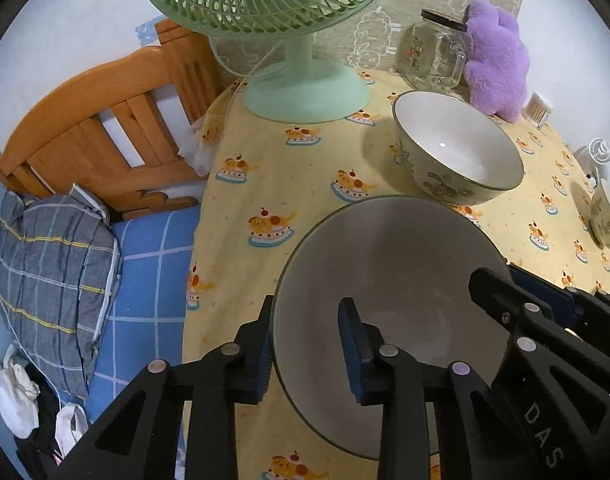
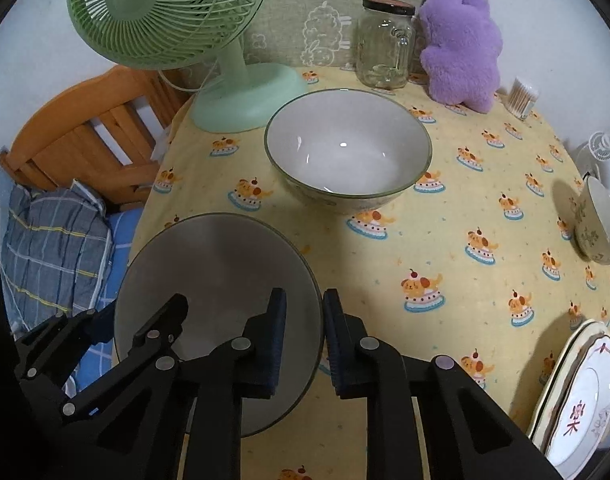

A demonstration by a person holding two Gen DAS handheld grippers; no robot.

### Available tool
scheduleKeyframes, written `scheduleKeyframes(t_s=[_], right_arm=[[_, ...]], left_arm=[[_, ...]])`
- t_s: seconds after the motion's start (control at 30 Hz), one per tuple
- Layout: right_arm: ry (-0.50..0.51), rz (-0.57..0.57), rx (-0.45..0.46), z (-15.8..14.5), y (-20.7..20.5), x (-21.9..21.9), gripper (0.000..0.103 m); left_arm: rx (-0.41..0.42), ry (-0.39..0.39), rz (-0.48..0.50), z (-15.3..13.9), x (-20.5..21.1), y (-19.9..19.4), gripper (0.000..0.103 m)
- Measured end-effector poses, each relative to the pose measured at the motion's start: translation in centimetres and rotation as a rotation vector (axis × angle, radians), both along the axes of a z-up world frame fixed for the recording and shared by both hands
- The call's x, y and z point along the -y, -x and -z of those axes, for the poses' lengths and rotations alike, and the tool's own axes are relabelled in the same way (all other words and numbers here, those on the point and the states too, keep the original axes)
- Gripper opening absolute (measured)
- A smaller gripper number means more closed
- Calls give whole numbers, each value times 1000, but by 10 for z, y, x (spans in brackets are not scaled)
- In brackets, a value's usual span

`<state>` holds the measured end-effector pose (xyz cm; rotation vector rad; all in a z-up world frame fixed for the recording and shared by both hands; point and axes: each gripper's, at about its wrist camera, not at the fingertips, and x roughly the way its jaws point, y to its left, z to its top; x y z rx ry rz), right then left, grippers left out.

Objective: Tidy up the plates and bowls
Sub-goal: 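Lift the grey bowl with both tools and carry it toward the plate stack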

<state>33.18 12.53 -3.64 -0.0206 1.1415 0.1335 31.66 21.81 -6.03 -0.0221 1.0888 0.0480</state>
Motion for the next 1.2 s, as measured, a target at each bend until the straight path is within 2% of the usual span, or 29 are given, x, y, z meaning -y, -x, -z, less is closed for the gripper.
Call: scheduleKeyframes(t_s=[0.53,1.2], right_arm=[[14,-7,-23,-16,27,15,23],[13,79,-50,-34,105,104,23]], left_arm=[[-20,5,26,-13,21,29,29],[-53,12,109,-23,106,92,30]])
